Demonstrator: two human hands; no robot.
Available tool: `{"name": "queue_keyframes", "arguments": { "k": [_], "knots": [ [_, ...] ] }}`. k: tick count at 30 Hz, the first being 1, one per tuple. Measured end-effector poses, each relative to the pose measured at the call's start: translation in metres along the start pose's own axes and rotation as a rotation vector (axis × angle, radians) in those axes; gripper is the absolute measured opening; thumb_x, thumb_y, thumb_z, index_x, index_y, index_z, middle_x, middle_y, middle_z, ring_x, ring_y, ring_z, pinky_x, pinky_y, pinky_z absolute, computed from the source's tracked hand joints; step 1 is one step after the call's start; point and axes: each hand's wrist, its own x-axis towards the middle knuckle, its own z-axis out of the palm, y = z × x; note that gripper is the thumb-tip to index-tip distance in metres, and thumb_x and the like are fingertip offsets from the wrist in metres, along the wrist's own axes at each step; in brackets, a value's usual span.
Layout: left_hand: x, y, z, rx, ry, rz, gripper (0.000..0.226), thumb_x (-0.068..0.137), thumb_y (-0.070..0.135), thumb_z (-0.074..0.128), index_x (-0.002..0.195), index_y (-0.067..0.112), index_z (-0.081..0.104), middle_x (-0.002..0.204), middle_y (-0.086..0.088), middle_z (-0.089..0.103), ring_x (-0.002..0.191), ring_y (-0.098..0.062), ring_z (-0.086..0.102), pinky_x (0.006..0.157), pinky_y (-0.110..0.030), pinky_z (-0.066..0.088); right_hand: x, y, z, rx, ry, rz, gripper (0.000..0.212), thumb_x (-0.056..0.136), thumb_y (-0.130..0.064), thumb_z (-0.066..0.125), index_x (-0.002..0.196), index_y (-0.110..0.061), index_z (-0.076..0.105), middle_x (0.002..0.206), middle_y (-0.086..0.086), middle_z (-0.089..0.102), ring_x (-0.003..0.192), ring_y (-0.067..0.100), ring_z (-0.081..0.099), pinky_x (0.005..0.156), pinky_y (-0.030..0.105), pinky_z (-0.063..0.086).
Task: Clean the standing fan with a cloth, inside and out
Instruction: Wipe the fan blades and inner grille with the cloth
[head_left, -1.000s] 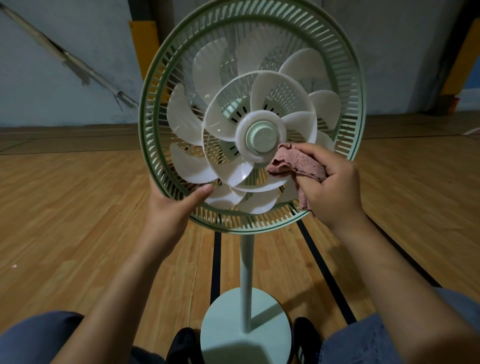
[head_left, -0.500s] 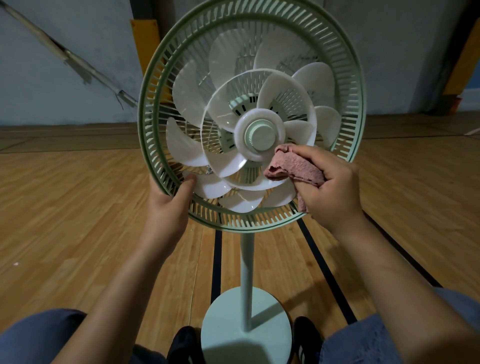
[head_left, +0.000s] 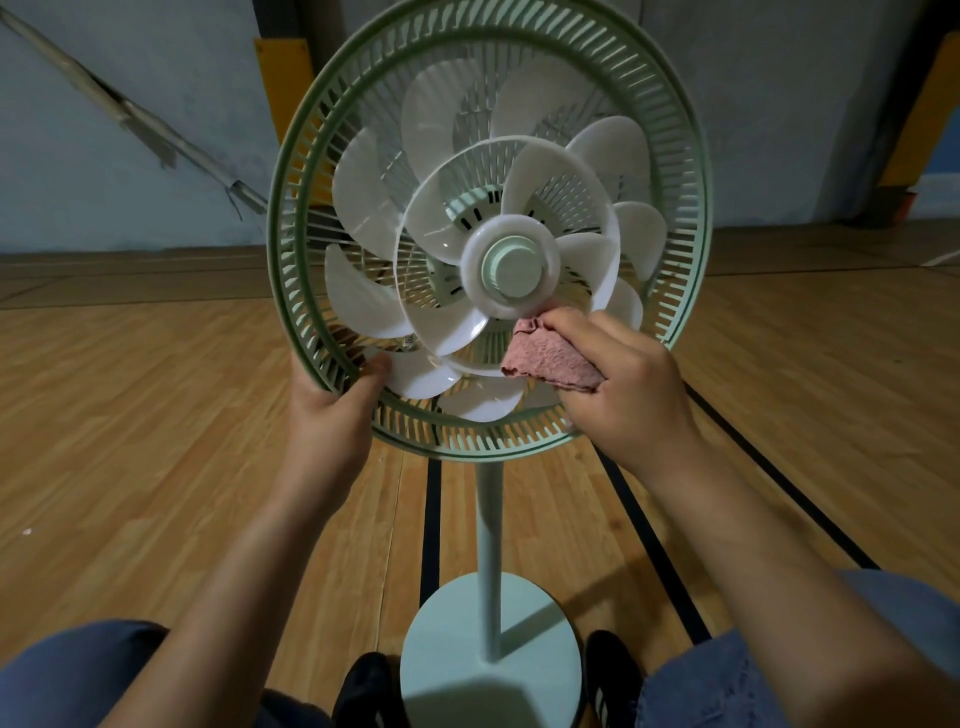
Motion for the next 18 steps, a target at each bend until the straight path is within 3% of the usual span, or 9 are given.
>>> {"name": "queue_keyframes", "arguments": {
  "k": [5,10,13,15,16,18],
  "knots": [
    [0.004,-0.006,0.001,0.001,0.035,-0.005,0.043,0.105,0.008,0.068,0.146,0.009,0.055,0.127,-0.007,0.074,0.113,-0.022,0.074,0.091,-0.033,0.064,0.002,-0.012,0.004,0.031,-0.142,0.163,0.053,0.083,-0.025,0.053,0.133,-0.025,0.071,0.085,-0.003,0.064,0.064,0.027,0.067,0.060,0.042,0.057],
    [0.001,-0.007,0.005,0.010,0.060,0.000,0.044,0.104,0.009,0.068,0.146,0.010,0.053,0.124,-0.004,0.073,0.113,-0.022,0.073,0.091,-0.036,0.063,0.007,-0.020,0.009,0.313,-0.270,0.421,0.042,0.089,-0.019,0.061,0.126,-0.032,0.075,0.058,-0.006,0.066,0.055,0.021,0.067,0.059,0.046,0.061],
    [-0.003,-0.007,0.007,0.014,0.082,-0.013,0.049,0.104,0.012,0.068,0.149,0.015,0.050,0.123,0.003,0.073,0.110,-0.014,0.073,0.085,-0.030,0.063,0.012,-0.030,0.009,0.569,-0.336,0.550,0.027,0.087,-0.023,0.058,0.102,-0.029,0.080,0.052,0.000,0.062,0.040,0.022,0.055,0.040,0.034,0.050],
    [-0.004,-0.008,0.008,0.018,0.079,-0.015,0.050,0.104,0.014,0.069,0.150,0.017,0.049,0.125,0.002,0.072,0.111,-0.013,0.073,0.086,-0.031,0.065,0.015,-0.036,0.008,0.657,-0.351,0.582,0.025,0.083,-0.037,0.061,0.093,-0.026,0.081,0.056,0.010,0.064,0.044,0.019,0.055,0.045,0.027,0.049],
    [-0.005,-0.007,0.009,0.020,0.071,-0.012,0.050,0.104,0.015,0.069,0.150,0.017,0.049,0.127,0.001,0.071,0.113,-0.013,0.072,0.087,-0.032,0.065,0.016,-0.038,0.008,0.644,-0.357,0.590,0.027,0.083,-0.037,0.062,0.101,-0.027,0.081,0.060,0.010,0.067,0.048,0.017,0.058,0.048,0.025,0.050],
    [-0.006,-0.006,0.009,0.023,0.054,0.007,0.049,0.104,0.015,0.069,0.150,0.017,0.050,0.129,0.000,0.071,0.115,-0.015,0.072,0.088,-0.029,0.065,0.015,-0.038,0.008,0.558,-0.374,0.617,0.041,0.091,-0.017,0.060,0.125,-0.032,0.076,0.060,0.001,0.070,0.049,0.014,0.062,0.047,0.024,0.054]
  ]
}}
